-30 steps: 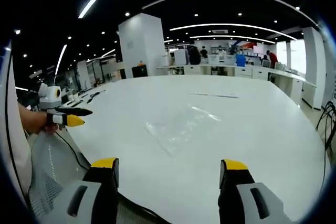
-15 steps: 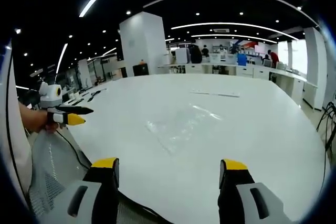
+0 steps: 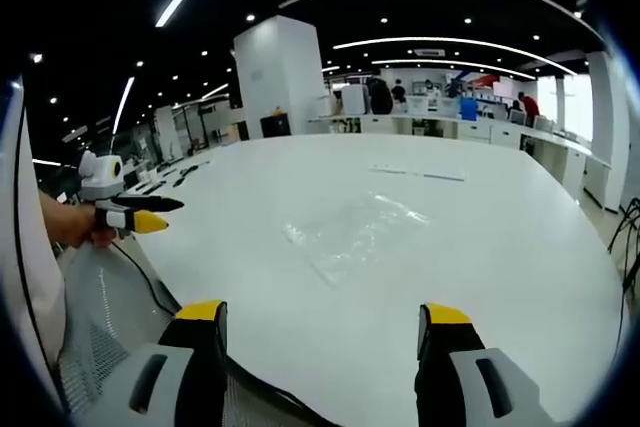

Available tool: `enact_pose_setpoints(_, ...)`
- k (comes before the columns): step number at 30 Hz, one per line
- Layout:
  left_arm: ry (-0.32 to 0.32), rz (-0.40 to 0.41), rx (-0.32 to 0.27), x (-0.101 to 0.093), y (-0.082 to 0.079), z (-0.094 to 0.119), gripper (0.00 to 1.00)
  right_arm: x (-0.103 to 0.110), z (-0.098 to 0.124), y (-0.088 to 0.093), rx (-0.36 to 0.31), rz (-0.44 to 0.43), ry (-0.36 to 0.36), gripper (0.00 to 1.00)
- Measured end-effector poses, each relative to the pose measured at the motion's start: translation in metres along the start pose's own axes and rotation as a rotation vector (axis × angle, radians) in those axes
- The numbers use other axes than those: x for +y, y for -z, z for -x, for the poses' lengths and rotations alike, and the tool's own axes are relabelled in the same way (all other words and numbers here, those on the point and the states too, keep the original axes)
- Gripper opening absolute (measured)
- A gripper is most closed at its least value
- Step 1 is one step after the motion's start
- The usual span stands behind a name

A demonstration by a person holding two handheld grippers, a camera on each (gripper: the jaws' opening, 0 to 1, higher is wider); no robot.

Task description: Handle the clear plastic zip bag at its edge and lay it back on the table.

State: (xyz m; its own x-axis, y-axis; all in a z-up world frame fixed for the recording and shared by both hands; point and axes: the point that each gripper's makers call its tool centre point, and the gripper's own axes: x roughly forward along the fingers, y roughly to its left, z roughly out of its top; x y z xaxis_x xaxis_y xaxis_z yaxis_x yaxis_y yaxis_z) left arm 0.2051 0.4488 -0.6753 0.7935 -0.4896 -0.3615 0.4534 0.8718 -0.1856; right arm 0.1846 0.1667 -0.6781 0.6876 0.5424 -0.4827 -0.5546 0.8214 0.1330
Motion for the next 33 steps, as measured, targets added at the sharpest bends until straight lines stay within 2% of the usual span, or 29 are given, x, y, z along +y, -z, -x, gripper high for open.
enact_pose_setpoints(8, 0.003, -0.005, -0.001, -0.007, -0.004, 0.000, 0.80, 0.004, -0.003, 0.001, 0.032, 0.040, -0.027, 0.77)
enact_pose_setpoints(33, 0.011, 0.004, -0.001, -0.016, -0.010, 0.001, 0.78, 0.011, -0.040, -0.026, 0.091, 0.208, -0.114, 0.71)
